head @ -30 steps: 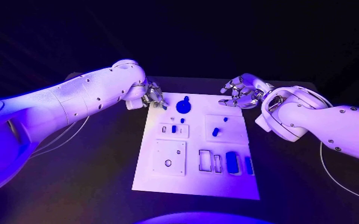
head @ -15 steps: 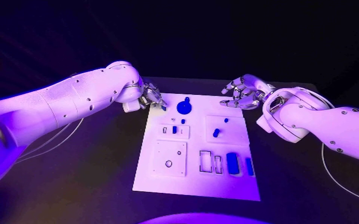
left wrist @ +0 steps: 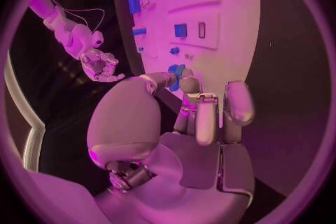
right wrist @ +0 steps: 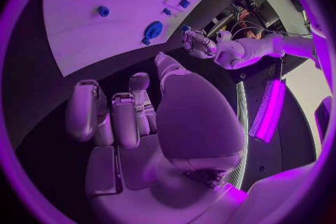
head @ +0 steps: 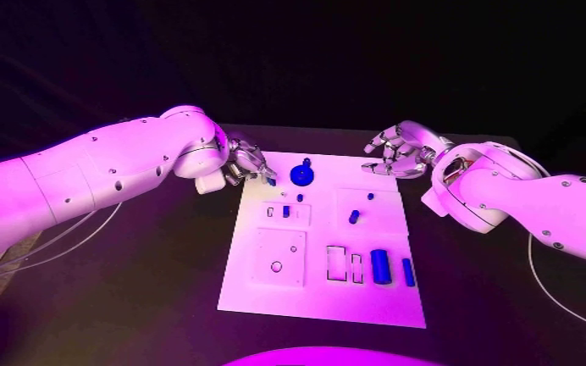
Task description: Assemble the parts on the task board
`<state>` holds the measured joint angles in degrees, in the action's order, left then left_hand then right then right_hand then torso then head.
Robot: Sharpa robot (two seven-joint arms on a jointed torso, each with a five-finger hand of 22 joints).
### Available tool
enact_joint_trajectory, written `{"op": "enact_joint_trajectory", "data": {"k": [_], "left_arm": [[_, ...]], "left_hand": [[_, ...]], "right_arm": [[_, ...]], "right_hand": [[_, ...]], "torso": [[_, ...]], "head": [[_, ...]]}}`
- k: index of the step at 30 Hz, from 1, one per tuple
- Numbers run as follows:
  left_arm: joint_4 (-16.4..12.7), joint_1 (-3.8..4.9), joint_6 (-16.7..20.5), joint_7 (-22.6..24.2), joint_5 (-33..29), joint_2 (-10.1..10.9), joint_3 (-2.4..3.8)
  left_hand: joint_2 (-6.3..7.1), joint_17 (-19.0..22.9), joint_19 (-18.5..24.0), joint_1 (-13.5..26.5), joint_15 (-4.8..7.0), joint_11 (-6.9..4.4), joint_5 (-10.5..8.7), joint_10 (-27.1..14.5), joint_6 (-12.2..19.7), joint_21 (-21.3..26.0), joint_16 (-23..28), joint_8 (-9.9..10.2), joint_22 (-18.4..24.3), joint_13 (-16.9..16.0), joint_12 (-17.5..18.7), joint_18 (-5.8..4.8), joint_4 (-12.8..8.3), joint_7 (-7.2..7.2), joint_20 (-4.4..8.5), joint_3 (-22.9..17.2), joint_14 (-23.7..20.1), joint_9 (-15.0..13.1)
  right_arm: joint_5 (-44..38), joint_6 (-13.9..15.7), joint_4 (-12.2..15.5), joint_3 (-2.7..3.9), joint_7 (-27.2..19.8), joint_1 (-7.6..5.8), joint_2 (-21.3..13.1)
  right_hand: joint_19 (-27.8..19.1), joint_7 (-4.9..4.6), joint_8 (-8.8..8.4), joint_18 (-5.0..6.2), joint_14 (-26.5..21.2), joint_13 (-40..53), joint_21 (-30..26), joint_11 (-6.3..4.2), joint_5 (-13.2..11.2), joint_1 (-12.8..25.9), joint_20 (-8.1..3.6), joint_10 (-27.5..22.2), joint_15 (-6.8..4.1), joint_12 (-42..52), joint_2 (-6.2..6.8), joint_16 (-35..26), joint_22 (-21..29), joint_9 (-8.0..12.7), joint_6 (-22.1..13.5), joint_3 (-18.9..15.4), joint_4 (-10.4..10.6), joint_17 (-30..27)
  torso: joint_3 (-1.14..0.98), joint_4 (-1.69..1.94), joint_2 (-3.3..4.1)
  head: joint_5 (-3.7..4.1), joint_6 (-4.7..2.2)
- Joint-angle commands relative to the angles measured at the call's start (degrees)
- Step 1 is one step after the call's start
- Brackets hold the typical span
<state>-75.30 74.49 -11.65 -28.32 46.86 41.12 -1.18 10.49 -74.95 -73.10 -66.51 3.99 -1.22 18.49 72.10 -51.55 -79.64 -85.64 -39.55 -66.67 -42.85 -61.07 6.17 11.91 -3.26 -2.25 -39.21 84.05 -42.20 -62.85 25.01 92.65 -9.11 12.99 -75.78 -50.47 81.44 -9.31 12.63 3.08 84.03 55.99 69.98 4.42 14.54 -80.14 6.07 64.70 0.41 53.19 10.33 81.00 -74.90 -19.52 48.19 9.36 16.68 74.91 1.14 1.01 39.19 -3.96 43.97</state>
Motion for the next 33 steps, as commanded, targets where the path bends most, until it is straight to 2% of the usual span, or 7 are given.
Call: {"op": "enact_joint_trajectory", "data": {"k": [1,9,14,20,26,33], "left_arm": [[-2.32,-0.65,3.26,0.53,2.21,1.08,-0.1],[-6.66,-2.46,5.46,0.67,8.85,3.05,-0.29],[-8.11,-3.29,5.63,1.14,11.66,3.56,-0.58],[-8.79,-3.61,4.73,1.27,11.72,3.71,-0.96],[-9.21,-3.75,2.11,1.51,11.85,3.75,-1.06],[-9.2,-3.86,0.33,1.4,12.13,3.69,-1.1]], "left_hand": [[0.05,-5.05,-0.28,0.68,0.37,0.06,0.53,0.47,-0.57,-0.41,-0.37,-0.26,-0.12,-0.23,-0.33,-0.96,-12.04,0.06,0.01,-11.63,3.6,-0.02],[0.15,-5.31,-0.57,0.83,0.44,-0.02,0.83,0.85,-0.77,-0.6,-0.49,-0.32,-0.52,-0.8,-0.73,-1.04,-12.22,0.14,0.07,-11.68,3.66,-0.06],[0.22,-5.53,-0.59,0.88,0.47,-0.07,0.97,1.06,-0.88,-0.63,-0.58,-0.35,-0.55,-1.11,-0.94,-1.04,-12.35,0.19,0.1,-11.73,3.72,-0.07],[0.25,-5.62,-0.69,0.9,0.5,-0.1,1.04,1.17,-0.95,-0.7,-0.63,-0.37,-0.69,-1.25,-1.04,-1.07,-12.41,0.23,0.11,-11.76,3.74,-0.08],[0.4,-5.8,-0.79,0.93,0.52,-0.13,1.11,1.29,-1.0,-0.77,-0.7,-0.37,-0.83,-1.44,-1.18,-1.1,-12.56,0.26,0.14,-11.77,3.79,-0.08],[0.49,-5.89,-0.79,0.92,0.54,-0.15,1.14,1.35,-1.03,-0.78,-0.74,-0.37,-0.84,-1.53,-1.23,-1.1,-12.65,0.27,0.15,-11.78,3.81,-0.08]], "right_arm": [[-0.24,-0.55,0.06,0.0,-0.49,0.03,-0.09],[-0.18,-0.48,0.05,0.0,-0.58,0.03,-0.23],[-0.16,-0.46,0.0,0.0,-0.62,0.04,-0.23],[-0.16,-0.49,-0.06,-0.01,-0.65,0.04,-0.23],[-0.14,-0.51,-0.12,-0.01,-0.68,0.08,-0.24],[-0.11,-0.56,-0.13,-0.01,-0.7,0.13,-0.22]], "right_hand": [[-0.21,0.07,0.4,1.12,2.02,-0.06,-0.2,-0.18,0.39,0.45,-0.14,0.34,-0.52,0.14,-0.12,-0.39,-5.74,0.06,0.03,0.42,-0.08,0.51],[-0.21,0.07,0.4,1.12,2.02,-0.06,-0.2,-0.18,0.39,0.45,-0.14,0.34,-0.52,0.14,-0.12,-0.39,-5.74,0.06,0.03,0.42,-0.08,0.51],[-0.21,0.07,0.4,1.12,2.02,-0.06,-0.2,-0.18,0.39,0.45,-0.14,0.34,-0.52,0.14,-0.12,-0.39,-5.74,0.06,0.03,0.42,-0.08,0.51],[-0.21,0.07,0.4,1.12,2.02,-0.06,-0.2,-0.18,0.39,0.45,-0.14,0.34,-0.52,0.14,-0.12,-0.39,-5.74,0.06,0.03,0.42,-0.08,0.51],[-0.23,0.09,0.44,1.14,2.02,-0.29,-0.33,-0.19,0.5,0.46,-0.16,0.27,-0.54,-0.04,-0.07,-0.44,-5.68,0.07,0.02,0.47,-0.08,0.46],[-0.23,0.09,0.44,1.14,2.02,-0.29,-0.33,-0.19,0.5,0.46,-0.16,0.27,-0.54,-0.04,-0.07,-0.44,-5.68,0.07,0.02,0.47,-0.08,0.46]], "torso": [[0.01,0.0,-0.08],[0.08,0.19,-0.12],[0.07,0.07,-0.1],[0.06,-0.01,-0.01],[0.08,0.01,-0.05],[-0.01,0.01,-0.01]], "head": [[-0.09,0.16],[-0.26,0.46],[-0.47,0.6],[-0.57,0.67],[-0.66,0.8],[-0.71,0.78]]}}
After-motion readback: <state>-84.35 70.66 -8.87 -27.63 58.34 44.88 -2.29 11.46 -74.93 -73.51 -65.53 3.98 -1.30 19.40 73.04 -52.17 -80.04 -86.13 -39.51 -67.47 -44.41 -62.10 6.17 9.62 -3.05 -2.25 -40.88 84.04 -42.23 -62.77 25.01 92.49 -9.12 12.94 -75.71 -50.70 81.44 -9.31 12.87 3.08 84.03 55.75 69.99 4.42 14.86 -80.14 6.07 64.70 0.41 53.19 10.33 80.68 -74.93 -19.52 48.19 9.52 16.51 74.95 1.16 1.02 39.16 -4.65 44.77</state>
